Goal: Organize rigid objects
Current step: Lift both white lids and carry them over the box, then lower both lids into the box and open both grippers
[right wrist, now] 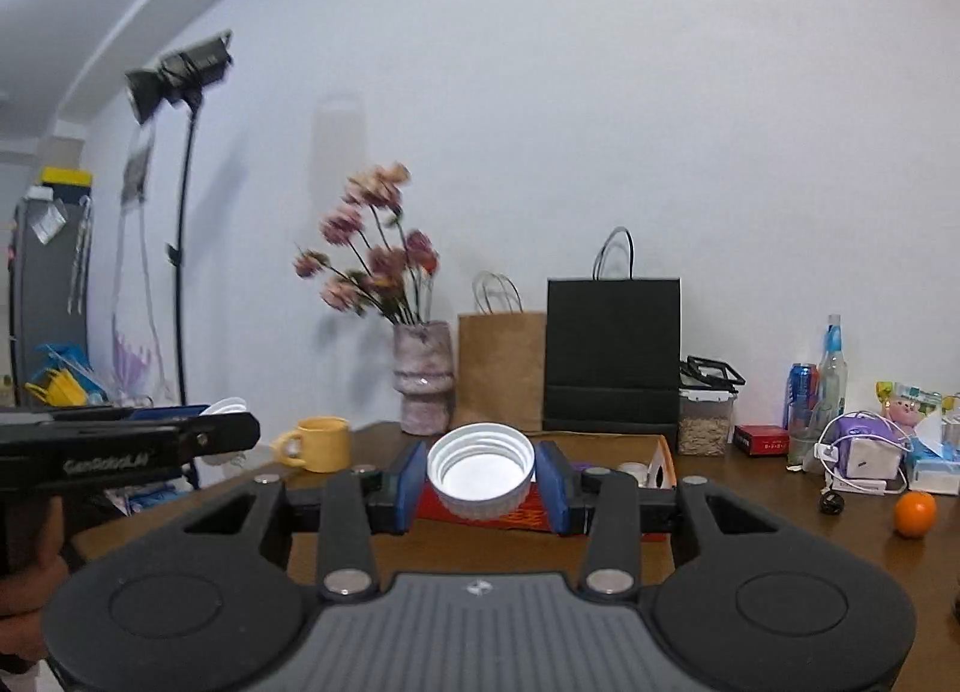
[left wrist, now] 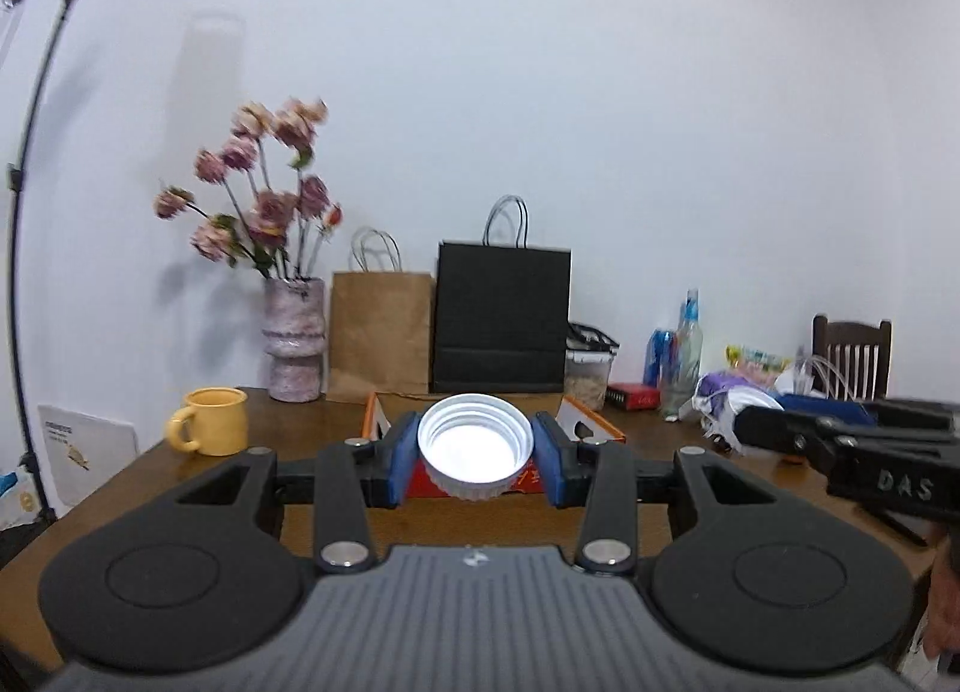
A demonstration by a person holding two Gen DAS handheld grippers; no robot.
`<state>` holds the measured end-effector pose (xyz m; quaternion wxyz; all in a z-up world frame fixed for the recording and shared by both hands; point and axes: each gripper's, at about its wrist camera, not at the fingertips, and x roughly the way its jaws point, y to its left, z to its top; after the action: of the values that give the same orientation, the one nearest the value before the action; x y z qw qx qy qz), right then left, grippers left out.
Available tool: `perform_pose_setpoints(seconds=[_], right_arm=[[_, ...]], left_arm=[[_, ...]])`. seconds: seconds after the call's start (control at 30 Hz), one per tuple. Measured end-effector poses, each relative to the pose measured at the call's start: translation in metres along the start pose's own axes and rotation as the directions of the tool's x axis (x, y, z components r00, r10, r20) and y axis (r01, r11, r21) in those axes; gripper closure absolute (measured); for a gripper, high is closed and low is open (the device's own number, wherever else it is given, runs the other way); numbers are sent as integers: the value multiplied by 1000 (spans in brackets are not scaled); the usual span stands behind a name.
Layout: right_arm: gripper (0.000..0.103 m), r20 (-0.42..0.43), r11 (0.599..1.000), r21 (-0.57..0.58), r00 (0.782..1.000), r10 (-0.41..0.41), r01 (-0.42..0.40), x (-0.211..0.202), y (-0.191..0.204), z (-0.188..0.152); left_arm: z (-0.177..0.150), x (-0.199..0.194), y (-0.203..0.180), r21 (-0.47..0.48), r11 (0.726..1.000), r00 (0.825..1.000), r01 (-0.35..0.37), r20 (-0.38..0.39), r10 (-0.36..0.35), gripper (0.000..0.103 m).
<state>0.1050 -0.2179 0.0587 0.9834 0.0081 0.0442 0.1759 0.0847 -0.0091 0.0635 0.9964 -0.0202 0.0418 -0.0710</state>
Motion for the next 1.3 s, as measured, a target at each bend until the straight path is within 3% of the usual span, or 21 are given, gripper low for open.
perform_pose_setpoints(seconds=[0.1,0.27,0.6,0.87,1.03,1.13,1.23,1.3], right_arm=[[64,4,1000,-4,1000,16,-16,-32,17,-11],[64,-13,1000,-10,1000,4,-5,-41,21,-12],[64,-41,1000,25,999,1,0,13,-11,-7],[64,-66,997,54,996,53,-49,143,-80,52],[64,-124,992,108,989,80,-67,239,-125,102],[64,-181,992,109,980,82,-62,292,-143,115],[64,-284,991,107,953,108,-80,347,-154,114],[64,-385,984,159,912,142,-86,395,-166,101]], left_arm=[[-8,-32,-1,-6,1000,1000,-6,-4,6,62],[-6,-39,-4,-4,1000,1000,17,6,-17,62],[1,25,-2,-3,999,998,51,-43,-51,62],[55,167,-2,12,993,989,114,-93,-112,62],[92,263,-2,7,994,983,110,-145,-108,62],[102,314,0,-14,994,974,111,-196,-112,62],[100,365,2,-43,989,948,140,-282,-146,62],[86,404,-1,-73,982,904,177,-382,-191,62]])
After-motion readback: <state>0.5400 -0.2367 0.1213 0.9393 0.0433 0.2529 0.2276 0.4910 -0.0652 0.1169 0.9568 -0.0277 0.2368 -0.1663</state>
